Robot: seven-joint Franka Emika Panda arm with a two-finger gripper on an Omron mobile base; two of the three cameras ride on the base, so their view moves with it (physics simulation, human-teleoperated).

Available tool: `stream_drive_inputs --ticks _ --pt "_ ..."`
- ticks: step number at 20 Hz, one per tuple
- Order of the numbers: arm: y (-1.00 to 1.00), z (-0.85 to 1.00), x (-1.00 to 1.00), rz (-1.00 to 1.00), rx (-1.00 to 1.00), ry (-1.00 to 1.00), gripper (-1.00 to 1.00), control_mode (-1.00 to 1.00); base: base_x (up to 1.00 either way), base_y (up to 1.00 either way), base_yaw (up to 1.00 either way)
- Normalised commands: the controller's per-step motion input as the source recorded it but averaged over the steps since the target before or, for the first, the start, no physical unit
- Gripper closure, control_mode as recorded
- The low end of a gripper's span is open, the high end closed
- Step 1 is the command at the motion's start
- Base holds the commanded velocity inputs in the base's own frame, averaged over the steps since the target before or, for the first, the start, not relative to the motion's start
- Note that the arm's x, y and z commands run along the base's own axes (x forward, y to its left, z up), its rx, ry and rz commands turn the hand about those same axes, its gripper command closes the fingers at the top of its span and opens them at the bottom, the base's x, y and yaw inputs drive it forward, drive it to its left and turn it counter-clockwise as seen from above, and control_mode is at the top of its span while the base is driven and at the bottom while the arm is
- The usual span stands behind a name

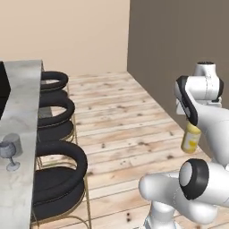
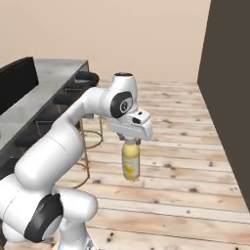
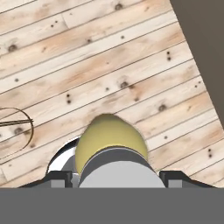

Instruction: There is a wine glass and glass cup on the dining counter. Place the wine bottle next to the wine glass and the juice bottle next to the glass cup.

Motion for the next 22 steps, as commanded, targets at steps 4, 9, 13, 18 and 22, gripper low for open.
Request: stream_drive_inputs --ticks 4,9,13,18,22 --pt "0.0 0.0 0.0 0.0 0.0 0.0 1.0 1.0 0.65 -0.23 0.39" --pt "0.0 0.0 0.0 0.0 0.0 0.0 1.0 1.0 0.58 -0.24 0.41" --pt "0.0 0.0 0.0 0.0 0.0 0.0 1.0 1.0 0.56 -0.29 0.33" --pt "0.0 0.0 0.0 0.0 0.0 0.0 1.0 1.0 0.54 -0.29 0.34" --pt "0.0 0.0 0.0 0.0 0.0 0.0 1.0 1.0 0.44 -0.31 0.38"
